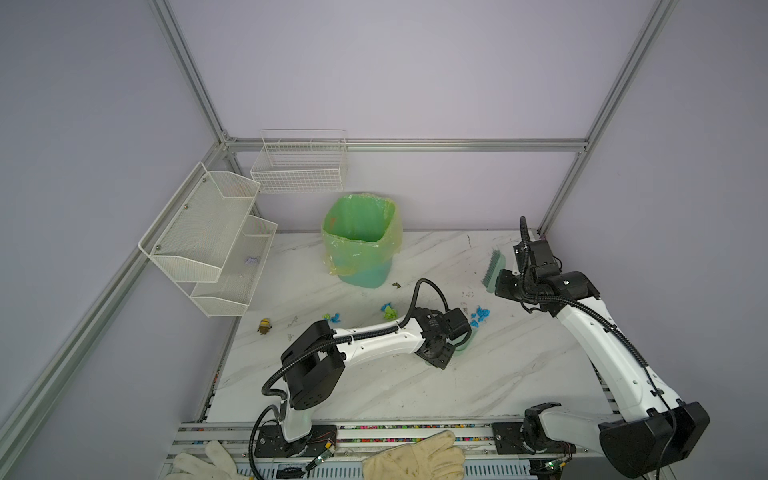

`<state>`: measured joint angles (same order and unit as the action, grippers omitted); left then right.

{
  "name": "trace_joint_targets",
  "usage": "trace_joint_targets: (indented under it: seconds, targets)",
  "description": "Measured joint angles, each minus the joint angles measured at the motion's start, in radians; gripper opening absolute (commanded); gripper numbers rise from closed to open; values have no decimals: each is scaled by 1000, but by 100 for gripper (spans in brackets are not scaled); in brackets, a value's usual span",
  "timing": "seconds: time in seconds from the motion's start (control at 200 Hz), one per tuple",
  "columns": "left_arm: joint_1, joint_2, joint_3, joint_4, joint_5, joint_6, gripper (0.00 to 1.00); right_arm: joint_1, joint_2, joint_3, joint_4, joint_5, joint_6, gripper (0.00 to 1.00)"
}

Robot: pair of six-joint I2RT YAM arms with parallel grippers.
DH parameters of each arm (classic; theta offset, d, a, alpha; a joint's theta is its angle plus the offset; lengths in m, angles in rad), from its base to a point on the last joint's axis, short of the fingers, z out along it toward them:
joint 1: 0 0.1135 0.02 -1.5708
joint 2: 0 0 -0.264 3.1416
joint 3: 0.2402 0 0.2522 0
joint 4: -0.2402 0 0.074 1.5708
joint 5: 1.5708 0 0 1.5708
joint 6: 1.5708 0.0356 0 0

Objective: Sweep away the paper scraps from the table
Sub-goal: 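Set the dustpan edge beside the scrap pile while the right gripper lowers the brush, then sweep blue scraps toward the dustpan with the brush in the right gripper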

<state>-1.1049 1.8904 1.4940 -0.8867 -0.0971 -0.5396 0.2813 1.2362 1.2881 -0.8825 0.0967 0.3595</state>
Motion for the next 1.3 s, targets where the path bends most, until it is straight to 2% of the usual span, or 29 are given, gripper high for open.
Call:
trace_joint_targets:
  seconds: [0.54, 0.975, 1.3]
  targets:
    - [-29, 62, 45, -21, 24, 1, 0, -1, 123, -5, -30, 124, -84, 0]
    - [-30, 94, 80, -30, 19, 1, 0, -1, 246, -6, -18, 101, -158, 0]
    - [-30, 153, 139, -45, 14, 6, 0, 0, 251, -43, 12, -10, -186, 0]
